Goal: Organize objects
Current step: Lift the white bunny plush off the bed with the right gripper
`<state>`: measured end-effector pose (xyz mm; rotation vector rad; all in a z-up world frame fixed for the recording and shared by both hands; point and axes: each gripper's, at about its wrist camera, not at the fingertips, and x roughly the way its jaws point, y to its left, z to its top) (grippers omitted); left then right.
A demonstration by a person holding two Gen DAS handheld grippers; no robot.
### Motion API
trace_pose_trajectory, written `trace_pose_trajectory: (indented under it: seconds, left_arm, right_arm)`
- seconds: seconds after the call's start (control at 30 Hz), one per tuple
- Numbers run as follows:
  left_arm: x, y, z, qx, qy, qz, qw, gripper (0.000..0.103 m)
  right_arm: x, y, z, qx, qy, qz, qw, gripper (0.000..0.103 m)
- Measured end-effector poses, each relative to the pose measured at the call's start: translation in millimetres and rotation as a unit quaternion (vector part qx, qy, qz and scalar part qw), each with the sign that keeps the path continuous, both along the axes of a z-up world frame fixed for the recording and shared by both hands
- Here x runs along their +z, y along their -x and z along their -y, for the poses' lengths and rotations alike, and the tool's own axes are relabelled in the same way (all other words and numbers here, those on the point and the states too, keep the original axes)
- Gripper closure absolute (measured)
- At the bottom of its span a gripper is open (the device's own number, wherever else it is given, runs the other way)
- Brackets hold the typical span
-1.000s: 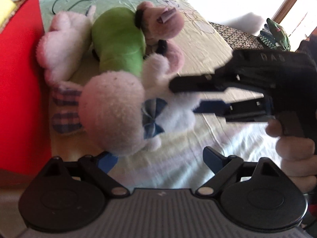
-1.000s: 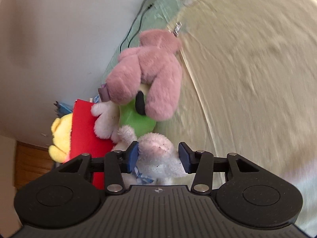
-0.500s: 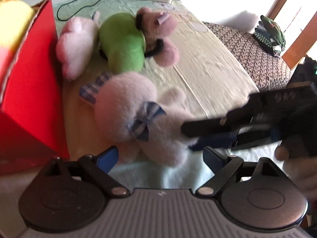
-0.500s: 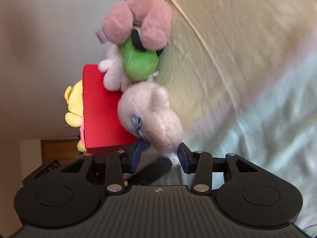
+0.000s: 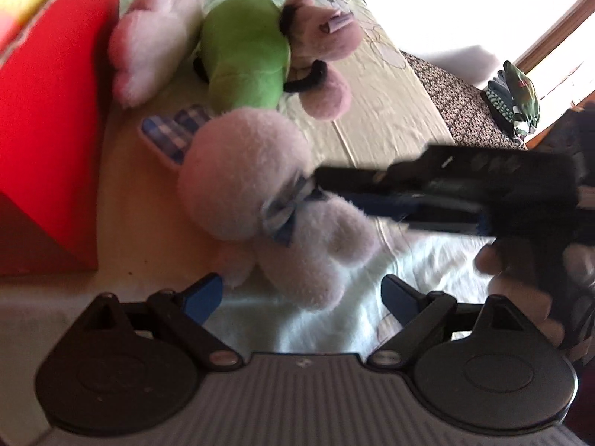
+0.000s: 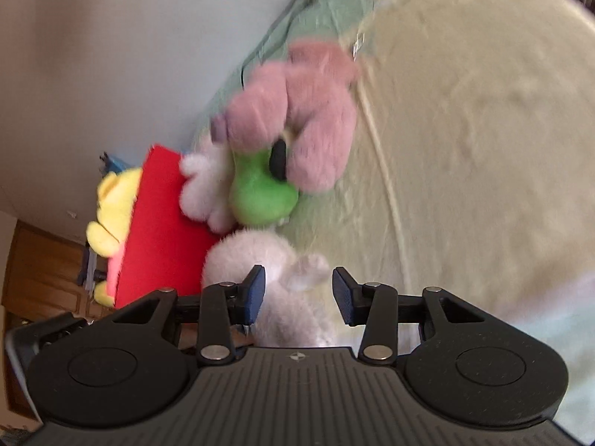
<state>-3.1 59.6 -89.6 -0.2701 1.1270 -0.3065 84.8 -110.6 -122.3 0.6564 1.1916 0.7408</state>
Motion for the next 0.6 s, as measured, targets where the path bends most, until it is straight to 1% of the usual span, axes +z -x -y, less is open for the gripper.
trace_pose_trajectory:
  seconds: [0.1,0.23,0.3,0.37,0.43,0.47,0.5,0.53,0.6]
  left_arm:
    - [3,1,-4,0.002,-0.003,0.005,1.0,0.012]
    - [0,-2,-12,0.011,-0.006,-0.001,0.9999,0.012]
    - [-4,-4,-15,0.012,-0.004,-0.008,0.9999,0.012]
    - [-7,-7,-15,0.009,-0.01,-0.009,0.9999,0.012]
    - [-5,-8,-12,0.008,-0.022,-0.004,0.9997,0.012]
    - [-4,-8,-14,0.009,-0.02,-0.002,0.9998,0.012]
    - [-3,-7,-17,0.01,-0.013,-0.001,0.9999,0.014]
    - [-2,-7,-20,0.011,-0.003,-0.001,0.9999,0.015]
    - [2,-4,-26,0.01,0.006,0.0,0.9999,0.022]
  right_arm:
    - [-13,7,-7,0.008,-0.039,-0.041,0.998,0.069]
    - [-18,12,-12,0.016,-0.049,-0.05,0.997,0.066]
    - [-22,10,-19,0.022,-0.055,-0.065,0.996,0.059]
    - [-25,11,-30,0.03,-0.057,-0.075,0.995,0.055]
    - [-24,12,-36,0.034,-0.046,-0.063,0.996,0.052]
    - [-21,13,-34,0.033,-0.043,-0.053,0.997,0.052]
    - [-18,15,-32,0.031,-0.045,-0.051,0.997,0.056]
    - [-18,15,-31,0.027,-0.05,-0.055,0.997,0.058]
    - [-19,15,-26,0.023,-0.065,-0.068,0.995,0.061]
